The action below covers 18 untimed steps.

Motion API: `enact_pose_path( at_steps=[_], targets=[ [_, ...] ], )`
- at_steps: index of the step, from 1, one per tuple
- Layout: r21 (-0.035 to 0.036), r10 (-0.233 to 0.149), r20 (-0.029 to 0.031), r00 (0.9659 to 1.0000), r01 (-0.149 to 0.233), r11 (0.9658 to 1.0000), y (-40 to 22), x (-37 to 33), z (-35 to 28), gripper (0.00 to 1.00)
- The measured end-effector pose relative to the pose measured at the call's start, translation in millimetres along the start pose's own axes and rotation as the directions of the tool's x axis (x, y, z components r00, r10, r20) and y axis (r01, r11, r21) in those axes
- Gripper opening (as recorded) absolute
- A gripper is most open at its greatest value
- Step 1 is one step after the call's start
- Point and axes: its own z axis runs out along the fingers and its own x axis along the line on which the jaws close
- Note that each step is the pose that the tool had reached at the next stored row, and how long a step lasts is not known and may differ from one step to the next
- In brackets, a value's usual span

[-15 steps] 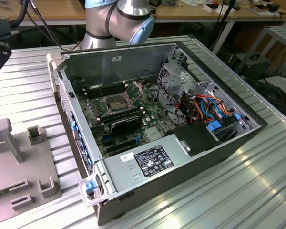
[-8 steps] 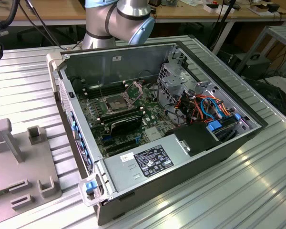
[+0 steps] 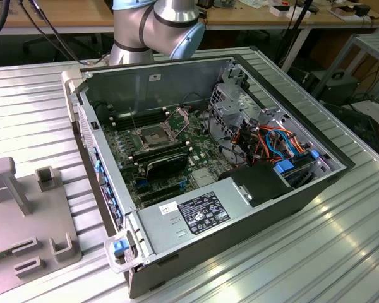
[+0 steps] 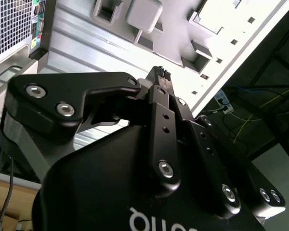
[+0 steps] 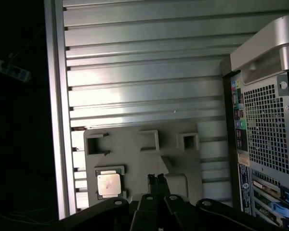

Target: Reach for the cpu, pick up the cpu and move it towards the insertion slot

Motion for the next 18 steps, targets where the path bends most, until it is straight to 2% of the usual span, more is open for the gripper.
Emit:
enact_pose_path(
  at_steps=[3, 10, 13, 14, 18],
  targets=[
    [0.0, 0.0, -0.0001, 1.0, 0.0, 1.0, -0.3, 3.5, 0.0, 0.11],
    [0.0, 0.0, -0.0001, 1.0, 0.0, 1.0, -0.3, 4.2, 0.0, 0.11],
    [0.0, 0.0, -0.0001, 1.0, 0.0, 1.0, -0.5, 6.6, 0.0, 0.11],
    [0.0, 0.0, -0.0001, 1.0, 0.0, 1.0, -0.6, 7.8, 0.0, 0.11],
    [-0.0001, 0.0, 0.0011, 1.0, 0.0, 1.0, -2.2, 21.2, 0.1, 0.11]
  ],
)
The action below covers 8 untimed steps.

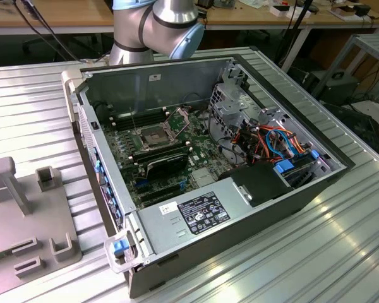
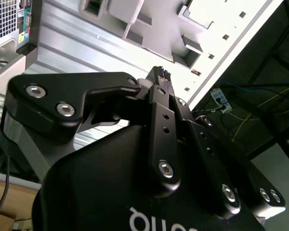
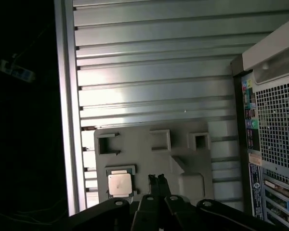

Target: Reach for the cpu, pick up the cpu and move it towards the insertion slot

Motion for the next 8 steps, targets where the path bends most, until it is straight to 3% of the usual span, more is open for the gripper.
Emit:
enact_pose_path(
  at_steps=[3, 8],
  targets=[
    [0.0, 0.0, 0.0, 1.0, 0.0, 1.0, -3.3, 7.2, 0.3, 0.11],
    [0.0, 0.0, 0.0001, 1.0, 0.0, 1.0, -10.7, 26.5, 1.3, 0.11]
  ],
)
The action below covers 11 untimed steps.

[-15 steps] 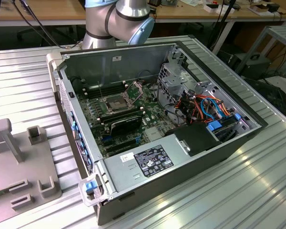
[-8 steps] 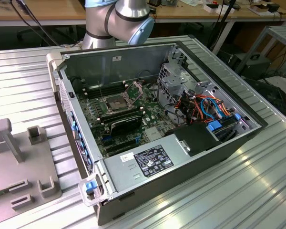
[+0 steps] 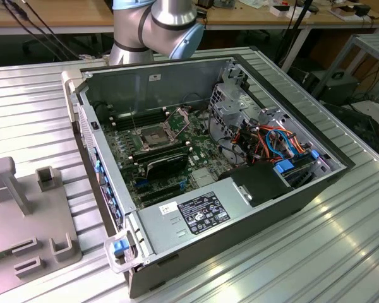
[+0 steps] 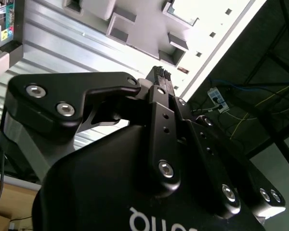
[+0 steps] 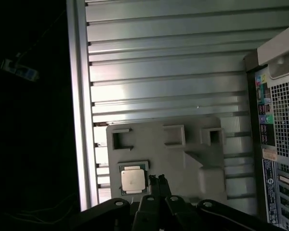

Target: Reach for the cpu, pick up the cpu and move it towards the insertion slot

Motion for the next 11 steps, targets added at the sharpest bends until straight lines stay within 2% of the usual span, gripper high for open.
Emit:
enact_pose_path(
  at_steps=[4, 11],
  targets=[
    [0.0001, -0.001, -0.0001, 1.0, 0.001, 1.0, -6.6, 14.5, 1.6, 0.11],
    [0.0007, -0.006, -0.0034, 1.0, 0.006, 1.0, -13.8, 23.9, 4.9, 0.11]
  ],
)
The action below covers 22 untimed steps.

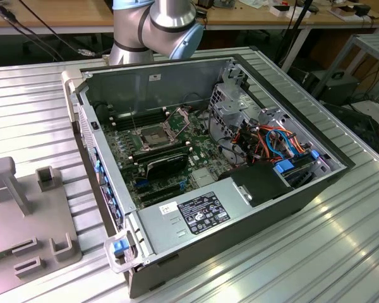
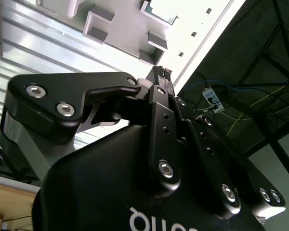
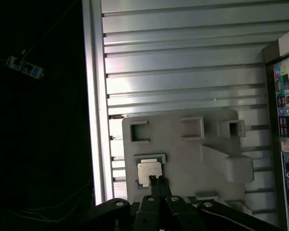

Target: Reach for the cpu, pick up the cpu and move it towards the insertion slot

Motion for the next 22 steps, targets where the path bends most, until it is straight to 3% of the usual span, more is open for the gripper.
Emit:
enact_pose_path(
  at_steps=[7, 14, 22],
  targets=[
    [0.003, -0.009, -0.0153, 0.9998, 0.009, 1.0, -7.6, 5.8, 4.6, 0.11],
    [0.0112, -0.011, -0.0347, 0.9993, 0.011, 0.9999, -17.2, 6.2, 9.5, 0.11],
    [0.0125, -0.012, -0.0346, 0.9993, 0.012, 0.9998, -18.2, 6.3, 10.6, 0.11]
  ],
)
